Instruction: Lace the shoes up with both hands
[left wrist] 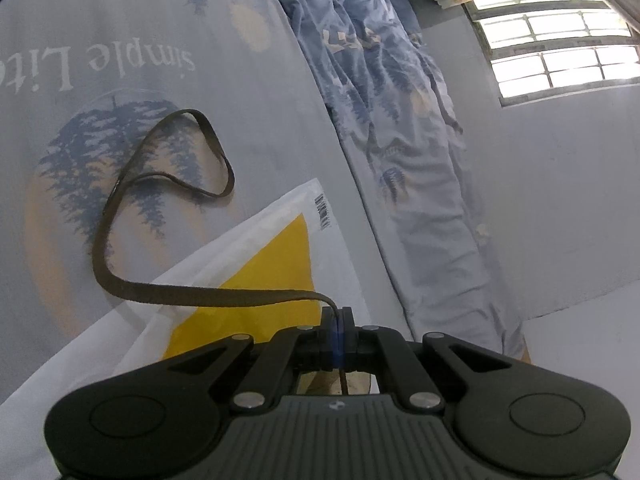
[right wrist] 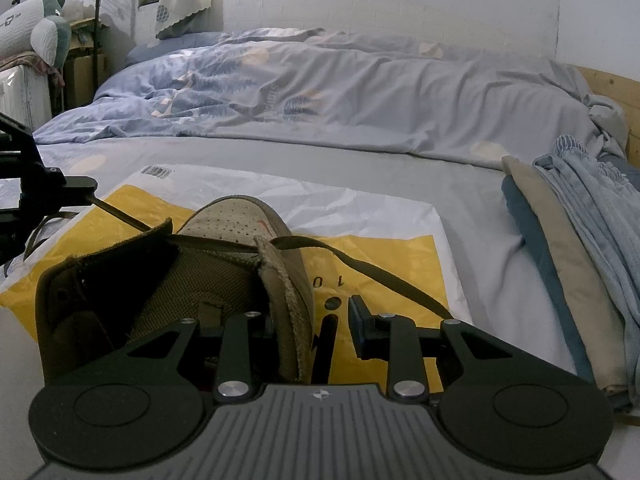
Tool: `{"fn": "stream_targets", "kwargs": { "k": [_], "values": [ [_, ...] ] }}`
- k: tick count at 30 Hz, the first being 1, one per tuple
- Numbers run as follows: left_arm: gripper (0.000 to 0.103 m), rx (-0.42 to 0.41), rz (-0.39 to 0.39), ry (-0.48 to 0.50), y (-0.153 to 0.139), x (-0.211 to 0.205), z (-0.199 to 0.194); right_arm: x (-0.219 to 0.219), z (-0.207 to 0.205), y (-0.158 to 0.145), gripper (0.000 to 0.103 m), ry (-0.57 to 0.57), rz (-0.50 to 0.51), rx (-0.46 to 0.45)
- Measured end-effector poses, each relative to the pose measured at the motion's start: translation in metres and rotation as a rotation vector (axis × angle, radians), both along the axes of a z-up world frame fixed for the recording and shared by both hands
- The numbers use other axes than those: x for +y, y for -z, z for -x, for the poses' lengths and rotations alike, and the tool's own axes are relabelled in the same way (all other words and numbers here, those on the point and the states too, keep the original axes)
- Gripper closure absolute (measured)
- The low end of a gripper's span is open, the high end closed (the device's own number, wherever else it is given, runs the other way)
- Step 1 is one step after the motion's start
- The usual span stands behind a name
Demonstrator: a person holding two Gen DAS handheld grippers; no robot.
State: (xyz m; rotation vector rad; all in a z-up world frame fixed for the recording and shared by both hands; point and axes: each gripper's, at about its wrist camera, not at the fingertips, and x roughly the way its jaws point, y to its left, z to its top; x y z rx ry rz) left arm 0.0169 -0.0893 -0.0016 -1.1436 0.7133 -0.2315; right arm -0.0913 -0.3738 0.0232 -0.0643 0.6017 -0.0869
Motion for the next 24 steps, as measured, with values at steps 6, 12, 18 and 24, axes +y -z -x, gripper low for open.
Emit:
{"fn": "stream_targets", "kwargs": {
  "k": [6,12,18,24],
  "values": [
    [0.103,0.009,-0.008,0.003,0.002,0.0,-0.002,0.001,0.0,0.001,0.074,0.006,-0.002,0.003],
    [0.103,0.021,-0.013,0.002,0.004,-0.001,-0.002,0.001,0.0,0.0,0.074,0.004,-0.003,0.007],
    [0.103,0.046,-0.01,-0.004,0.009,0.002,-0.002,-0.001,0.0,0.001,0.073,0.003,-0.007,0.009],
    [0.103,0.056,-0.008,-0.002,0.011,0.003,-0.002,-0.001,0.0,0.001,0.073,0.003,-0.01,0.012]
  ]
}}
